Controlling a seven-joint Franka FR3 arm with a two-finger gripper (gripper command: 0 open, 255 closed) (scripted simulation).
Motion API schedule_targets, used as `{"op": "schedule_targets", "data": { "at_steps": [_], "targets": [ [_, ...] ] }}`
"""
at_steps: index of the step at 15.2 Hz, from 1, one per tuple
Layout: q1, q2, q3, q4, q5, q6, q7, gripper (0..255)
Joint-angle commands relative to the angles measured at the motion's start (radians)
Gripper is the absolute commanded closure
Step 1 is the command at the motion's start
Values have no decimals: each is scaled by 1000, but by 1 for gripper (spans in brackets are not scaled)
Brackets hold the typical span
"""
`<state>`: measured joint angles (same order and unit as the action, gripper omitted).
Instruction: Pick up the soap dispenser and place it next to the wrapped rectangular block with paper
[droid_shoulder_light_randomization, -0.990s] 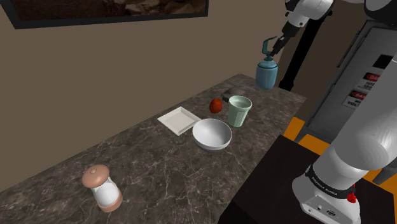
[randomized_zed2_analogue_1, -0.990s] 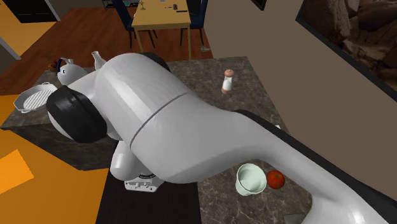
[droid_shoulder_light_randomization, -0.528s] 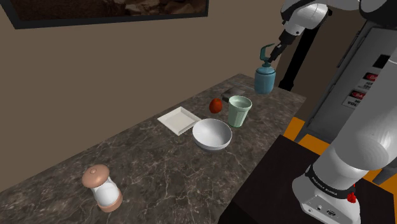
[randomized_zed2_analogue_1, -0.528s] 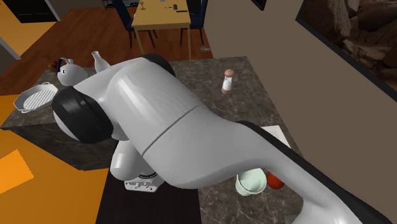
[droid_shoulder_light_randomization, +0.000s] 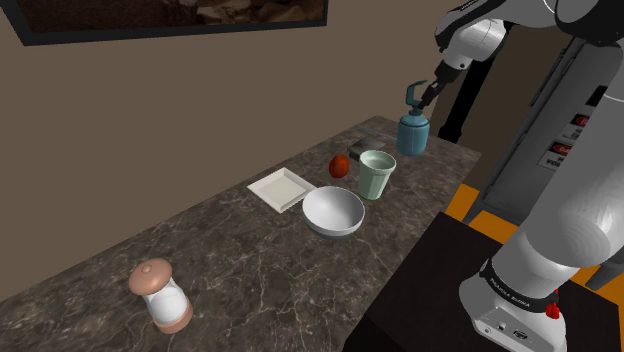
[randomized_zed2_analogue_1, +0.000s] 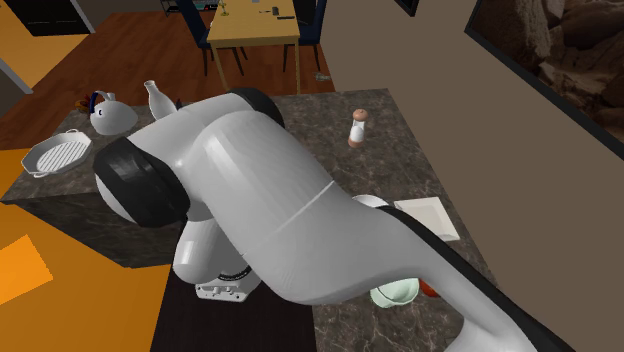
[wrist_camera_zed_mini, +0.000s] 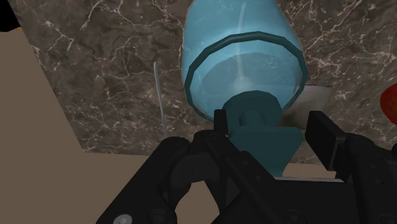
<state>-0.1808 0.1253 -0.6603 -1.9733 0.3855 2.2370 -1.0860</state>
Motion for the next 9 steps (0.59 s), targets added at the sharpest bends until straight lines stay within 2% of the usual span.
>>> {"op": "schedule_targets", "data": {
  "at_steps": [1,5,9],
  "targets": [
    [-4,18,3,-9,21,21,-17,255],
    [-10,45,11,-34,56,62,-49,255],
    [-11,48,12,-36,60,66,-52,255]
  ]
}}
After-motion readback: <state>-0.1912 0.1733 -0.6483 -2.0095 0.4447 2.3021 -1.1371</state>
